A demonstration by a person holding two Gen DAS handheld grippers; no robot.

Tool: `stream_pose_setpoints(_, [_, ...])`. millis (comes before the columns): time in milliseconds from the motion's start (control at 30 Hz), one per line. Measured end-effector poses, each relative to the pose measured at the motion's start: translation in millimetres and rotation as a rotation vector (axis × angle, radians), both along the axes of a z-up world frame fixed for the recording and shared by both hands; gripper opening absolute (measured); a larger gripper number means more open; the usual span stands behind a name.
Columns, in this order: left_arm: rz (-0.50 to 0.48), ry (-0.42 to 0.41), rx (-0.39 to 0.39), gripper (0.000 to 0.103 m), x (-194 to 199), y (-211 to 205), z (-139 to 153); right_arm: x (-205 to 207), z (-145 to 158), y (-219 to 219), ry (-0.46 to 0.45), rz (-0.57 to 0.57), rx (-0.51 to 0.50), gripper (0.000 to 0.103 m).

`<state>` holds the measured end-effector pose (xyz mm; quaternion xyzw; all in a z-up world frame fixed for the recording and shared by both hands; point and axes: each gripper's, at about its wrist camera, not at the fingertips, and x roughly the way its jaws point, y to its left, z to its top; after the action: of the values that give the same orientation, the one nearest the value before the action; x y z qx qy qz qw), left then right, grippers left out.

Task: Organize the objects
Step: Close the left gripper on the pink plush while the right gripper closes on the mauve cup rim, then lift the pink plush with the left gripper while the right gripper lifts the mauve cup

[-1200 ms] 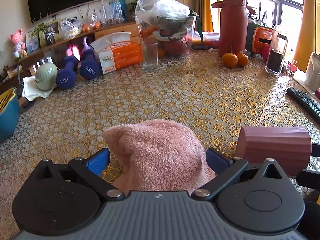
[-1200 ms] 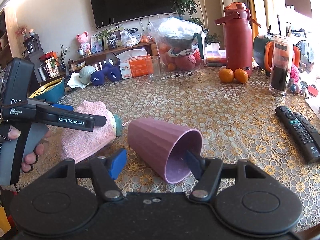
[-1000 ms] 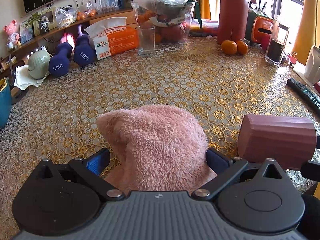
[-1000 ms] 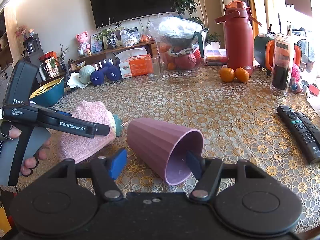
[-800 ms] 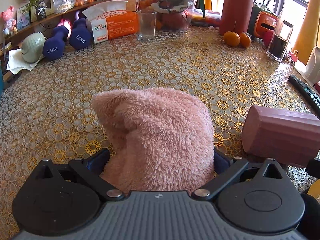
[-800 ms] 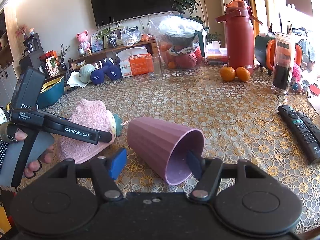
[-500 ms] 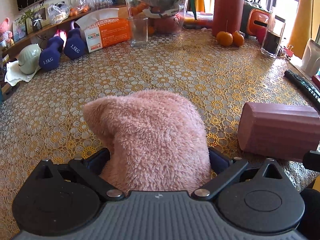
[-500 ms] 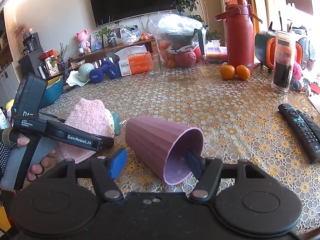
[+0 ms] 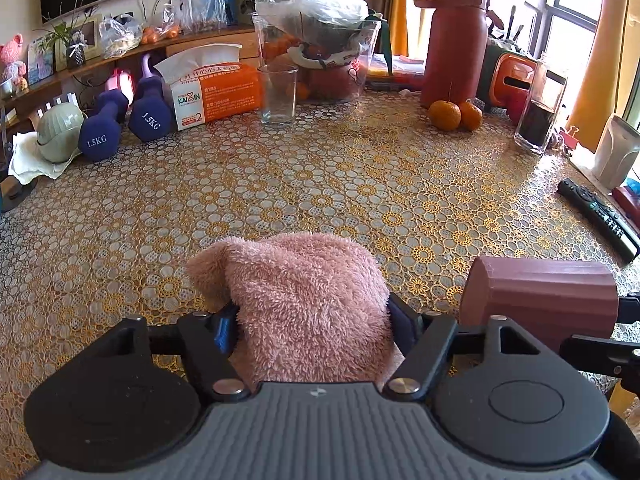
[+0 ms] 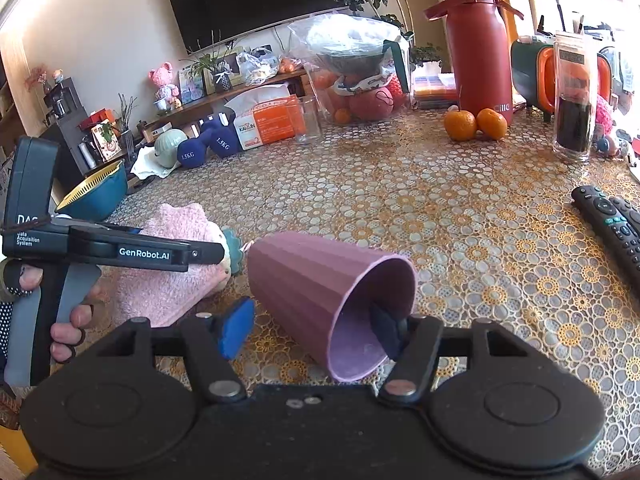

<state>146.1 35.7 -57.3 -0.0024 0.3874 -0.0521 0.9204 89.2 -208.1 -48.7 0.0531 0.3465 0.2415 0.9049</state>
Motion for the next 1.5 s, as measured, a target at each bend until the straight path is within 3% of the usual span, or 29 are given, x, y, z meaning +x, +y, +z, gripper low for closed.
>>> stream_pose_setpoints(33, [0.003, -0.006, 0.0, 0.065, -1, 0, 1, 1, 0, 0, 0.0, 0.002, 0.005, 0.063])
stream_pose_setpoints(133, [-0.011, -0.013, 0.002, 0.061, -5, -1, 1, 2, 1, 2, -0.001, 0.012, 0.011, 0.059])
stream_pose_setpoints(200, [-0.012, -0.016, 0.016, 0.057, -7, -2, 1, 3, 0, 4, 0.002, 0.016, 0.007, 0.045])
stream_pose_setpoints(333, [-0.023, -0.03, 0.022, 0.053, -15, -6, 7, 4, -1, 6, 0.01, 0.008, 0.006, 0.029])
stream_pose_setpoints(600, [-0.056, -0.069, -0.044, 0.051, -42, -10, 37, 1, -1, 4, -0.003, 0.037, 0.036, 0.021])
stream_pose_setpoints(833, [-0.179, -0.114, -0.117, 0.051, -60, -40, 71, -9, 3, 8, -0.037, 0.122, 0.046, 0.004])
stream_pose_setpoints(1033, [-0.301, -0.091, -0.12, 0.051, -53, -79, 72, -15, 2, 3, -0.037, 0.163, 0.063, 0.003])
stream_pose_setpoints(1100, [-0.318, -0.079, -0.088, 0.051, -49, -88, 65, -17, 0, 0, -0.036, 0.175, 0.066, 0.003])
stream_pose_setpoints(1433, [-0.222, -0.039, -0.041, 0.051, -22, -71, 46, -17, -8, -18, 0.004, 0.168, 0.094, 0.007])
stream_pose_setpoints(1500, [-0.213, -0.034, -0.027, 0.051, -18, -69, 43, -18, -8, -21, -0.002, 0.157, 0.085, 0.012])
